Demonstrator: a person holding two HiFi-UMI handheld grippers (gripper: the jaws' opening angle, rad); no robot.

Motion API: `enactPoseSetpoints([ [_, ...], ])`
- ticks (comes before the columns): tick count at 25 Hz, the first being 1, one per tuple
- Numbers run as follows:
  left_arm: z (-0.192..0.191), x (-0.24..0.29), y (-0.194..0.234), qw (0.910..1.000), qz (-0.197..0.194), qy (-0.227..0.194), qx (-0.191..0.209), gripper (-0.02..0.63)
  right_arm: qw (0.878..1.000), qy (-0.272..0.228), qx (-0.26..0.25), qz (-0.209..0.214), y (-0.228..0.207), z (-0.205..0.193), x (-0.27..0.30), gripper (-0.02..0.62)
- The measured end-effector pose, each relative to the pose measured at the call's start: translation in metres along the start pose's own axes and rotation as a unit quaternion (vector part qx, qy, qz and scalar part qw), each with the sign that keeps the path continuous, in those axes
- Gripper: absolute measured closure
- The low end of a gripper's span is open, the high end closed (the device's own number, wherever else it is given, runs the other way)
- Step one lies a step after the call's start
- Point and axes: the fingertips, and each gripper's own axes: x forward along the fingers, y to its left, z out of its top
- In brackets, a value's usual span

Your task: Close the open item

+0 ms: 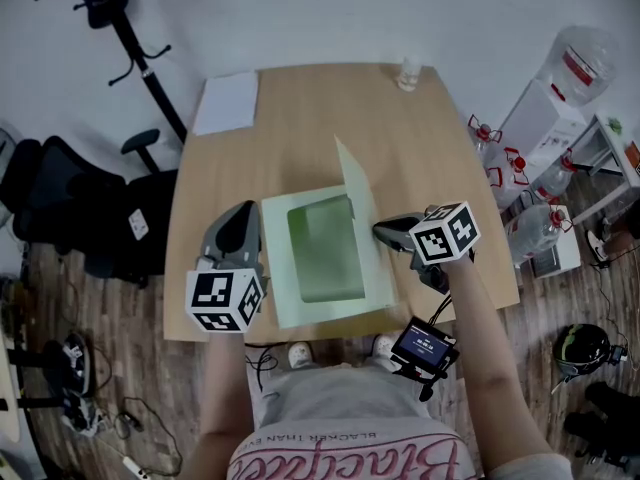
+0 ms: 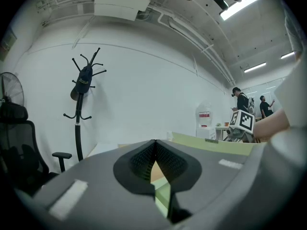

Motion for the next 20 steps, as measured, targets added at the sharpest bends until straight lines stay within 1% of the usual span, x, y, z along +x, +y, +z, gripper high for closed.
enactPoseSetpoints([
  [5, -0.004, -0.002, 0.004, 1.0000, 0.002, 0.002, -0.005, 0.591, 1.000, 0.014, -0.006, 0.009, 0.010, 0.000, 0.012, 0.594],
  [12, -0.012, -0.008, 0.009, 0.9999, -0.001, 0.014, -0.001, 0.591, 0.999, 0.036, -0.017, 0.024, 0.022, -0.001, 0.031, 0.594],
  [20, -0.017, -0.014, 0.016, 0.9998, 0.002, 0.020, -0.001, 0.591, 0.996, 0.074, -0.040, 0.032, 0.033, -0.006, 0.052, 0.594],
])
